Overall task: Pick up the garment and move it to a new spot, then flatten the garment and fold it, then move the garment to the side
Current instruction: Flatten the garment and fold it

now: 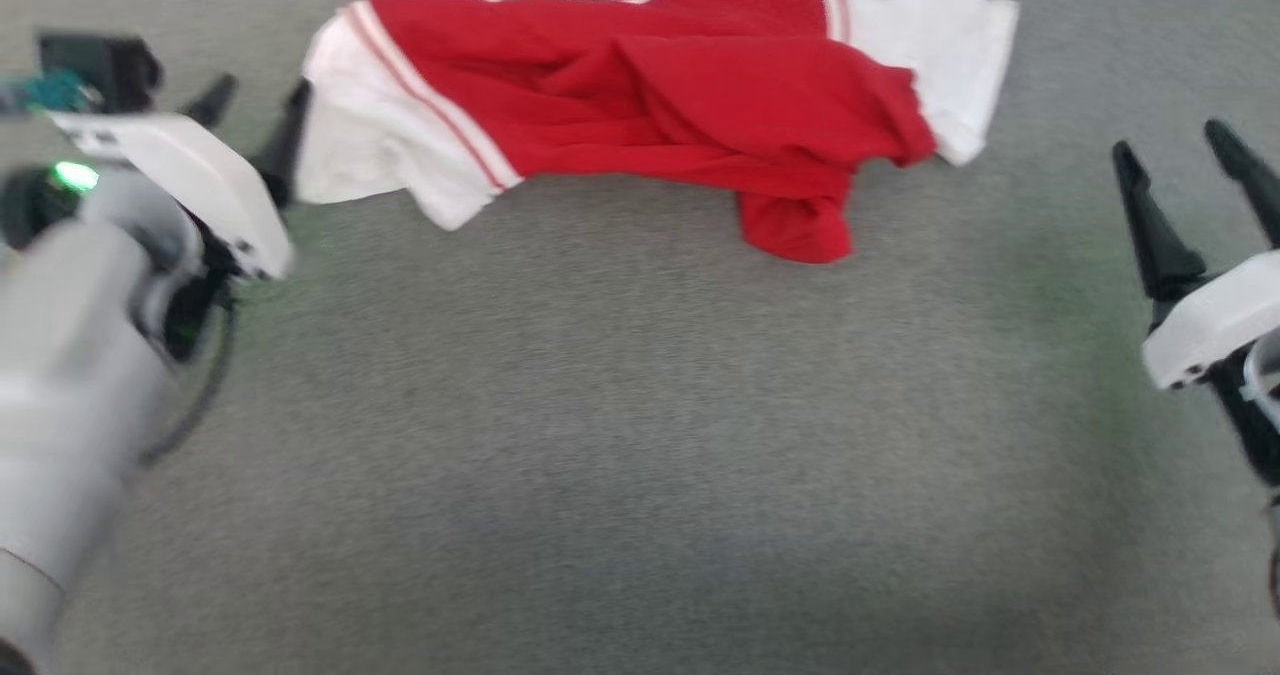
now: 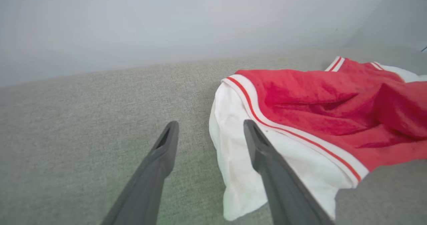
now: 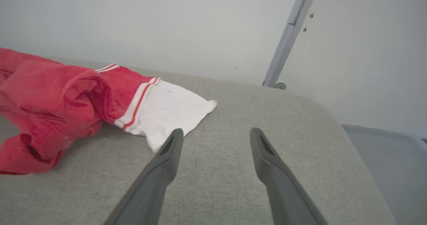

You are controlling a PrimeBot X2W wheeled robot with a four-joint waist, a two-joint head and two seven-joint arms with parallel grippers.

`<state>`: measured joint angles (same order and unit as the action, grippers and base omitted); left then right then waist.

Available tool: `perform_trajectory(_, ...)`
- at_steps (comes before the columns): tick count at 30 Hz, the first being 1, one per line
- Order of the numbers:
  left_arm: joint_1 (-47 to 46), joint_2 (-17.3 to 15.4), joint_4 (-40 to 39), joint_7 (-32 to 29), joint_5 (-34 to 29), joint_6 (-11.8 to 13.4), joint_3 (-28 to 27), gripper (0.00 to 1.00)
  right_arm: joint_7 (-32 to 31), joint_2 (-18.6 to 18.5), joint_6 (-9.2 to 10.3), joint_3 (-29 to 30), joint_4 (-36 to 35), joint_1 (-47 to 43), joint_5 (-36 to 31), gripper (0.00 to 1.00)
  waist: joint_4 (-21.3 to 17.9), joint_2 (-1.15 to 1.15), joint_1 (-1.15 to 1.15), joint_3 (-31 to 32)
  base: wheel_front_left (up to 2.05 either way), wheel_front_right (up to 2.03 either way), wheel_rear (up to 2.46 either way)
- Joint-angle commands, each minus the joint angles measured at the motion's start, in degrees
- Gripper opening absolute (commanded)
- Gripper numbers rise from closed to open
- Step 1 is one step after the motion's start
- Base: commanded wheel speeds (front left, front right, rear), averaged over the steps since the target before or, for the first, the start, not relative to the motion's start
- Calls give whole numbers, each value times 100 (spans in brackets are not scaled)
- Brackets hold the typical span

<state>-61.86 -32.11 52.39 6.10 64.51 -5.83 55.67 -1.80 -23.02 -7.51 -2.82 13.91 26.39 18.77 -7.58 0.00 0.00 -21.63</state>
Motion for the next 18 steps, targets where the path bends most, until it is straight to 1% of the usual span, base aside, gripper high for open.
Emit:
perform_trajectory(1,256,113,-80,289,71,95,-73,100,-98,-152,4,-67,53,163,48,100,343,0,0,57,0,0,0)
perform_trajectory(2,256,113,-80,289,71,95,-73,100,-98,-152,4,-67,53,163,48,100,343,0,0,57,0,0,0)
perform_trajectory(3,530,290,-258,647,91,211,-145,100,-291,-466,4,-272,142,342,-17,100,563,0,0,37,0,0,0)
perform_trajectory(4,530,290,-258,647,91,211,-145,100,-291,-466,4,-272,142,342,-17,100,563,0,0,37,0,0,0)
perform_trajectory(7,878,462,-662,890,-142,507,-298,100,-576,-896,4,-545,314,739,65,100,897,0,0,-55,0,0,0)
perform_trajectory(8,971,516,-923,905,-295,619,-473,100,-693,-1044,4,-646,393,867,97,100,1014,0,0,-98,0,0,0)
perform_trajectory(11,1496,650,-1849,912,-1057,1058,-1163,100,-1091,-1476,4,-911,656,1310,346,100,1393,0,0,-269,0,0,0)
perform_trajectory(12,1891,777,-2526,914,-1616,1310,-1707,100,-1444,-1781,4,-1157,869,1612,523,100,1605,0,0,-398,0,0,0)
perform_trajectory(13,2099,862,-2872,914,-1911,1400,-1962,100,-1628,-1930,4,-1352,950,1756,608,100,1698,0,0,-459,0,0,0)
perform_trajectory(16,2675,1089,-3670,915,-2739,1491,-2496,100,-2147,-2349,5,-1717,1196,2219,988,100,1984,0,0,-662,0,0,0)
perform_trajectory(18,2999,1236,-4072,916,-3171,1463,-2778,100,-2489,-2556,4,-2013,1257,2515,1261,100,2134,0,0,-796,0,0,0)
